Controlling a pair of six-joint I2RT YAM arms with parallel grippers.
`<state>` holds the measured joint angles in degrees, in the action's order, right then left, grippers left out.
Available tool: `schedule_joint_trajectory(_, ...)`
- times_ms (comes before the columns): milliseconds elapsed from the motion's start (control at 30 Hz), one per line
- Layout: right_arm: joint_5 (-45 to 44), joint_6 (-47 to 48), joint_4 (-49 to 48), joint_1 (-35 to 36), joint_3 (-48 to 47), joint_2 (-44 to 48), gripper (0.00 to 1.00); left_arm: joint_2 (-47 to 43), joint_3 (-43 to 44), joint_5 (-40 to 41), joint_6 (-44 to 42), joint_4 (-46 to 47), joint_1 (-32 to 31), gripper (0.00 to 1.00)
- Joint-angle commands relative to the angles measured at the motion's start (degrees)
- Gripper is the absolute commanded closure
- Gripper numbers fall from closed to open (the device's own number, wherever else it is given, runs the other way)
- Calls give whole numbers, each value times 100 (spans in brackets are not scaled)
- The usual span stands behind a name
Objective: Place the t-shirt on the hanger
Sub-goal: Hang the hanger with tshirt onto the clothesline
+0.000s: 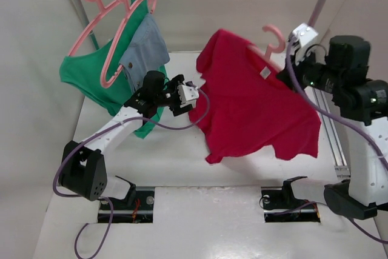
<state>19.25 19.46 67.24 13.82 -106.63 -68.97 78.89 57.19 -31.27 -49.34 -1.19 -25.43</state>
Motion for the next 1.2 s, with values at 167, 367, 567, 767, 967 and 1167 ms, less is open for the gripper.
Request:
schedule_joint_trajectory(167,-1265,-513,334,-485,-2879,-977,100,-304,73,-222,83,-13,-41,25)
schedule_joint_trajectory(367,-1537,-690,-685,-539,-3382,-1251,100,-497,-102,-169,83,-13,-41,25)
schedule_joint_trajectory(567,-1845,-759,-1591,-600,-3233,-1505,100,-621,-269,-117,83,-13,-41,25)
schedule_joint_trajectory(767,-1977,-936,-2153,-714,-2681,-1611,100,-735,-375,-64,83,101,-41,25)
schedule_joint_trajectory(967,-1855,-1119,-2443,-776,-1845,-1664,100,-840,-542,-11,83,102,-41,25)
schedule_joint_trajectory(1167,-1749,-1173,-2883,-829,-1027,-1558,100,-840,-542,-11,135,102,-41,25)
